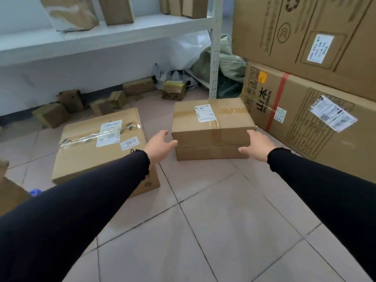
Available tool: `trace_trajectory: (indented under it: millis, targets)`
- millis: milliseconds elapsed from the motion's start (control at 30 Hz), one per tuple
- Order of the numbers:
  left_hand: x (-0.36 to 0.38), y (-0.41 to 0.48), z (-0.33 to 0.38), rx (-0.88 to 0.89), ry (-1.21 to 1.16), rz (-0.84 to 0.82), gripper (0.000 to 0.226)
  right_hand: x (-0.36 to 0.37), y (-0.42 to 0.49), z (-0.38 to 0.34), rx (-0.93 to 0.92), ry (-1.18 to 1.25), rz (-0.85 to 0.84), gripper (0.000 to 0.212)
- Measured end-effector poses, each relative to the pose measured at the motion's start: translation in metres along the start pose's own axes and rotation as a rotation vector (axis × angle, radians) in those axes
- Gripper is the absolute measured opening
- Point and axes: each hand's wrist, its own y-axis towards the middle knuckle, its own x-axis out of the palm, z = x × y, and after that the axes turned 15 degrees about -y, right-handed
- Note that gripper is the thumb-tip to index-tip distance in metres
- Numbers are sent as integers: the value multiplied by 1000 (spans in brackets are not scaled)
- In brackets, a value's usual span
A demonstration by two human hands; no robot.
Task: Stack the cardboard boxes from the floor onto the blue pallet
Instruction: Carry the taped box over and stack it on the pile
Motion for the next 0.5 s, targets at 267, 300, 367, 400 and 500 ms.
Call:
trace_trajectory:
  millis: [267,300,367,400,500]
  targets:
    - [42,67,-9,-145,-41,27,73,7,58,33,24,56,-12,98]
    - [45,74,-9,-150,-54,21,72,6,62,35,22,57,-28,99]
    - [49,88,-13,-162,-105,-9,79,6,69,38,7,61,-58,98]
    - [51,95,-15,-187,-130,-23,86,6,72,39,-3,68,-75,97]
    - [55,108,-20,-222,-229,-24,85,9,80,44,-19,165,-133,95]
